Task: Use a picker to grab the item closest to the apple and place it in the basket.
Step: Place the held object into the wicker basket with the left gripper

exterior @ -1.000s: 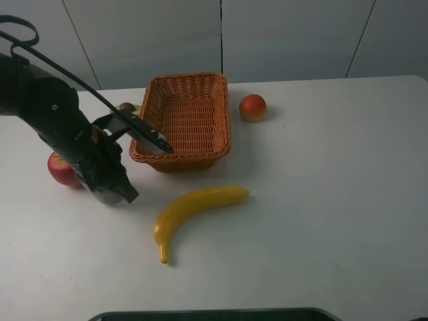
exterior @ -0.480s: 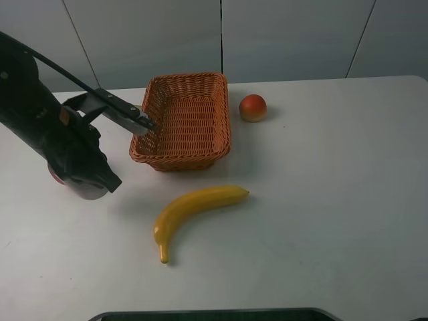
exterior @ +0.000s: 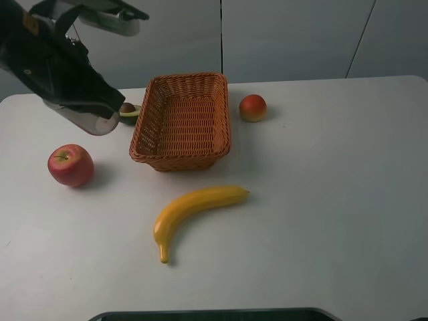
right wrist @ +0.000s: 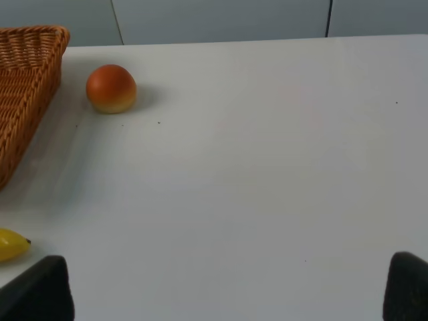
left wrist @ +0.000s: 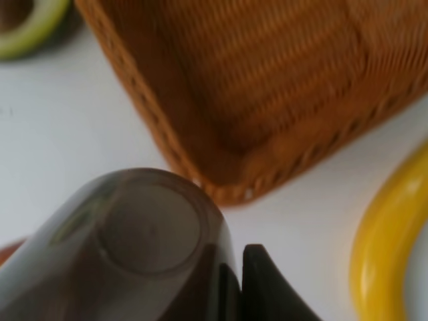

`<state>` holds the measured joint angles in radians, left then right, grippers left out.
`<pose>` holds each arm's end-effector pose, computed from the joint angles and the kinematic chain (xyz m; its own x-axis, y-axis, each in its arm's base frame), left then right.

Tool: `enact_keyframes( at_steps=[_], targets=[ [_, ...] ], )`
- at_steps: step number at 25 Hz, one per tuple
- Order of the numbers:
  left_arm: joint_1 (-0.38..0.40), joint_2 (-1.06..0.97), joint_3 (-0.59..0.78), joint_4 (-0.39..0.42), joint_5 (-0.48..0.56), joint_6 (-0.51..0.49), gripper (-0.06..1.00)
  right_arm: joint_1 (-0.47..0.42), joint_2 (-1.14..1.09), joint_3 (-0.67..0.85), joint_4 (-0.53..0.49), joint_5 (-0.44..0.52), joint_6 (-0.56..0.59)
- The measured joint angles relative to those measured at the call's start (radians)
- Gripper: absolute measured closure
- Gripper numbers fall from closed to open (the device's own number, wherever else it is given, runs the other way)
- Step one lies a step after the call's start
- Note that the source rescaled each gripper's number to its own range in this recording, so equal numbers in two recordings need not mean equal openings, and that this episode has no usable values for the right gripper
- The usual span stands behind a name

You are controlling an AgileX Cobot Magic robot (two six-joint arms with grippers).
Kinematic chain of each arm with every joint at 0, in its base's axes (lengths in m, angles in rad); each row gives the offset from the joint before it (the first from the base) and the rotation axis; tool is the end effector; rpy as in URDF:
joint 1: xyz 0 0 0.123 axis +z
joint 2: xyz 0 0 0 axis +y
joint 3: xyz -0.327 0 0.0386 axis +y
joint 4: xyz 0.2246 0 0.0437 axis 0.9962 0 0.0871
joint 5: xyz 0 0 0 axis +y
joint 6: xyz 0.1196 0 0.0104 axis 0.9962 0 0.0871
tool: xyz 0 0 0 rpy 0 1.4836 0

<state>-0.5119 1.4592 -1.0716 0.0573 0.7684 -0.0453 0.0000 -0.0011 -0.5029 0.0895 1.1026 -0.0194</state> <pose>0.2501 -0.1350 0.3027 -0.7658 0.4256 -0.4820 0.4696 0.8823 0.0329 -0.0470 0.0096 0.2495 -0.4893 0.0210 -0.8718 -0.0593 0.9966 0.0573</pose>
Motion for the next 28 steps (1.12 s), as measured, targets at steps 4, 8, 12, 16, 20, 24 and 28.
enact_keyframes(
  at_steps=[4,8,12,16,20,24,28],
  targets=[
    [0.0,0.111,-0.116,-0.019,-0.002,-0.001,0.94,0.0,0.0,0.0,0.0,0.0,0.0],
    [0.0,0.242,-0.223,-0.057,-0.002,0.029,0.94,0.0,0.0,0.0,0.0,0.0,0.0],
    [0.0,0.368,-0.325,-0.093,-0.002,0.056,0.94,0.0,0.0,0.0,0.0,0.0,0.0],
    [0.0,0.475,-0.389,-0.109,-0.032,0.085,0.94,0.0,0.0,0.0,0.0,0.0,0.0],
    [0.0,0.547,-0.397,-0.128,-0.103,0.099,0.94,0.0,0.0,0.0,0.0,0.0,0.0],
    [0.0,0.584,-0.397,-0.132,-0.151,0.112,0.94,0.0,0.0,0.0,0.0,0.0,0.0],
    [0.0,0.602,-0.399,-0.138,-0.197,0.147,0.93,0.0,0.0,0.0,0.0,0.0,0.0]
  ],
)
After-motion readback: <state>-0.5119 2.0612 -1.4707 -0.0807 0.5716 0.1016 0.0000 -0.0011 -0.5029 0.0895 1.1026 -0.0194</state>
